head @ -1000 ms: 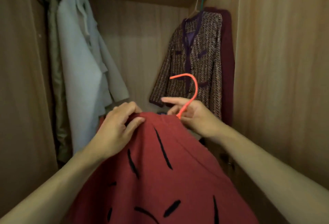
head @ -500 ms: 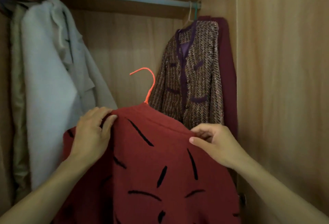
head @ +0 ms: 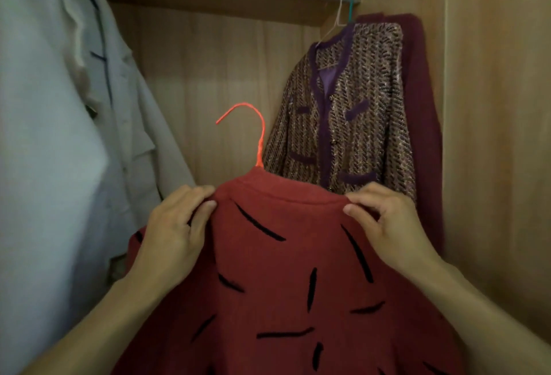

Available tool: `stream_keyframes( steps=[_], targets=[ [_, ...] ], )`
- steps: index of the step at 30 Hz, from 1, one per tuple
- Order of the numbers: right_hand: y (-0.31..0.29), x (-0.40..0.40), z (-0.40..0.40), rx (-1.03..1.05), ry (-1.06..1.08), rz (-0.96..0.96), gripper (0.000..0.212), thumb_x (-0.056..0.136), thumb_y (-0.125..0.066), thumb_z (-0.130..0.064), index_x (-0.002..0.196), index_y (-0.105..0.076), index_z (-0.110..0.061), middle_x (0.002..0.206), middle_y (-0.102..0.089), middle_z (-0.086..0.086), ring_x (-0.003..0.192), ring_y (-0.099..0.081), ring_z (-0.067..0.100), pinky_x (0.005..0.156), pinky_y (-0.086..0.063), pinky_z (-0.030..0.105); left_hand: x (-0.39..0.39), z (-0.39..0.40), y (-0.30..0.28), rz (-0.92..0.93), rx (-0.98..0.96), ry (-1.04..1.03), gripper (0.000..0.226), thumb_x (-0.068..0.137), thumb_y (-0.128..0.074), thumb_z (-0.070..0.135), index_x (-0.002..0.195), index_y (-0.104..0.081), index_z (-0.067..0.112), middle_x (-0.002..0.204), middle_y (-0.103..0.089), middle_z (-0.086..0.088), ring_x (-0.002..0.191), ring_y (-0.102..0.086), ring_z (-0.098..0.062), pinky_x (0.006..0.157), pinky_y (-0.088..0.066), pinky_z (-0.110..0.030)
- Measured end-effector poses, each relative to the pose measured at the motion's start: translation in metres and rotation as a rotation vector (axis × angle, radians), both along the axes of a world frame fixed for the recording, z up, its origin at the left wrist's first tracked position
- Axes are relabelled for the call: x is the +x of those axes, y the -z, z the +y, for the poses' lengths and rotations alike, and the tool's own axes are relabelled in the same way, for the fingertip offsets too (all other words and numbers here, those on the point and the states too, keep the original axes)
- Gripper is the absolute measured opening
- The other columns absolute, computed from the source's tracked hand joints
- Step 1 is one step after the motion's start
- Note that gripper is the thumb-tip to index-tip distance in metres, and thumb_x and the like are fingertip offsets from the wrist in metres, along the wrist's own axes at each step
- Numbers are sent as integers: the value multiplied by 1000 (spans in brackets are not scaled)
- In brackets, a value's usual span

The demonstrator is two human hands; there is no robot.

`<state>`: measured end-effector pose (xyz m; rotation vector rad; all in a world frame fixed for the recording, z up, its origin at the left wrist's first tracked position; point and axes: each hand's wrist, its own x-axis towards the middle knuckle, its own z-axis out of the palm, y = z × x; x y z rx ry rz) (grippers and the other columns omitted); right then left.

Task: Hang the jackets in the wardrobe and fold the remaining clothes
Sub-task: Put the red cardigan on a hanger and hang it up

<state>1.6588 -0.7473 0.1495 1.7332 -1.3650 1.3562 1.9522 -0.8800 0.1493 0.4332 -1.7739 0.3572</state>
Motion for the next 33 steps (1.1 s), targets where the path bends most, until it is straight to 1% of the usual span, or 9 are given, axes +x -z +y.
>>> stream_keyframes(
  steps=[2,6,9,14,18,22,26,30,33],
  targets=[
    [-15,11,-10,-39,22,49,16,87,-71,-6,103,-76,-7,86,-66,0,80,-64,10,79,-47,15,-3,-10,-4,8,-8,34,21,96,-54,14,106,-69,3,90,-65,-5,83,-58,-12,83,-40,-14],
    [-42,37,-30,-7,-1,225,11,91,-68,-13,97,-77,-9,85,-66,1,79,-64,12,78,-49,25,-11,-32,-10,-13,-40,100,22,97,-53,14,108,-69,3,91,-65,-6,83,-61,-19,81,-46,-26],
    [-49,48,-49,-20,59,238,10,91,-69,-13,95,-77,-9,83,-64,1,77,-63,13,77,-49,28,-15,-50,-13,-4,-43,113,21,97,-54,16,107,-69,4,91,-64,-5,83,-61,-21,79,-48,-33],
    [-43,40,-62,-97,195,164,11,89,-70,-9,97,-76,-9,83,-62,-1,75,-60,9,76,-43,12,-15,-87,-20,17,-19,160,21,96,-55,23,104,-70,11,94,-65,1,87,-62,-17,82,-49,-33],
    [-52,23,-70,-148,274,111,7,88,-70,-8,93,-76,-7,80,-58,-5,73,-55,0,74,-38,6,-20,-116,-26,40,35,109,22,95,-53,23,102,-68,8,94,-63,-4,87,-61,-25,81,-50,-42],
    [-62,11,-92,-189,300,113,6,88,-70,-7,91,-75,-7,79,-60,-3,71,-53,0,73,-37,5,-47,-125,-35,21,20,164,23,95,-47,22,109,-64,14,97,-57,2,87,-57,-19,80,-47,-36],
    [-77,-9,-108,-228,297,106,5,87,-71,-7,90,-76,-8,79,-62,-1,70,-56,8,71,-38,7,-75,-136,-54,60,-44,104,24,95,-52,27,108,-67,13,94,-58,0,85,-58,-22,79,-48,-43],
    [-102,-22,-122,-271,266,171,5,87,-72,-7,89,-76,-7,78,-60,1,70,-55,11,70,-39,16,-104,-148,-86,117,-197,69,16,95,-56,17,94,-67,6,86,-59,-5,80,-56,-23,78,-44,-30],
    [-126,-38,-127,-276,253,229,4,86,-73,-11,89,-76,-10,79,-62,3,71,-58,15,71,-44,25,-115,-167,-119,178,-285,24,16,96,-56,16,93,-67,4,86,-61,-7,80,-56,-23,80,-39,-24]
  ],
)
